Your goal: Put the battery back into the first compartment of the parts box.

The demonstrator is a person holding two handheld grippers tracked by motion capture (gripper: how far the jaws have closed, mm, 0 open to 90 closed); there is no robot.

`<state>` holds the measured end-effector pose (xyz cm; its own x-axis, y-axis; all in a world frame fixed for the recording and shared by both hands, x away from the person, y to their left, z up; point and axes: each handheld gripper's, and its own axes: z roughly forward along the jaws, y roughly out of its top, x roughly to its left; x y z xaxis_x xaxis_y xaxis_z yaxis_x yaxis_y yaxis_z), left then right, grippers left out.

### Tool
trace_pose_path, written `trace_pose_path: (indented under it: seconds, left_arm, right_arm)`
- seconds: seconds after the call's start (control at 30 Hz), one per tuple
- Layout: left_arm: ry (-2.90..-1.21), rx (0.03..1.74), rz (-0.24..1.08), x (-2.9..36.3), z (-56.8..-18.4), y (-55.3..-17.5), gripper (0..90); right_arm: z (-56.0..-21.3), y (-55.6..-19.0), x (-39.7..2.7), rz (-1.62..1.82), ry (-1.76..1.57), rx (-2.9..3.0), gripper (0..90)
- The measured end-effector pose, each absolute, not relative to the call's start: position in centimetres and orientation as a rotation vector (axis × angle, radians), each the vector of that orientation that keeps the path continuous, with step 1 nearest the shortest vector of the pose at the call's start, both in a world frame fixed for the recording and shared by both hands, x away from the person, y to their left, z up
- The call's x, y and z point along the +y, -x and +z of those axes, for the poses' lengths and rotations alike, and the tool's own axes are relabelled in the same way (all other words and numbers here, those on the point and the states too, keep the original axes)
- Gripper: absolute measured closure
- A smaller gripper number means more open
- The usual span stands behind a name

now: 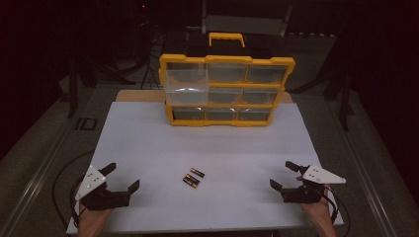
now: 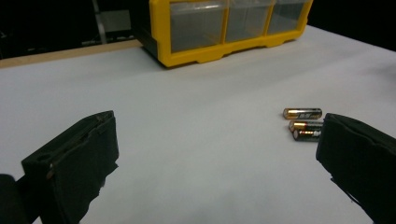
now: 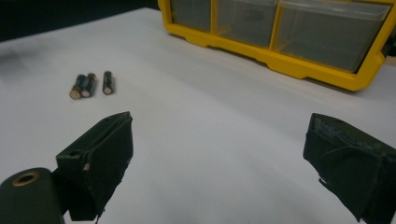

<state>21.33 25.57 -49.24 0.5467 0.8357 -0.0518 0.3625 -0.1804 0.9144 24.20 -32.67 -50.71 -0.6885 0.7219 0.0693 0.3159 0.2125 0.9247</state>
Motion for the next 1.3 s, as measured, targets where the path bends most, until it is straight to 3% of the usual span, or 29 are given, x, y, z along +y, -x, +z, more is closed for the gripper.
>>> trace_pose_path:
  seconds: [0.5,1.3]
  left_arm:
    - [-1.786,0.983,0.596,25.0,-49.2,-21.2,0.0]
    - [-1.836,0.96,0.623,23.8,-49.2,-21.3,0.0]
  right_arm:
    - [-49.7,-24.2,-31.3,1.474,-0.945,2.137,8.1]
    - [-45.2,-27.5,-26.9,1.436,-0.911,2.234,8.0]
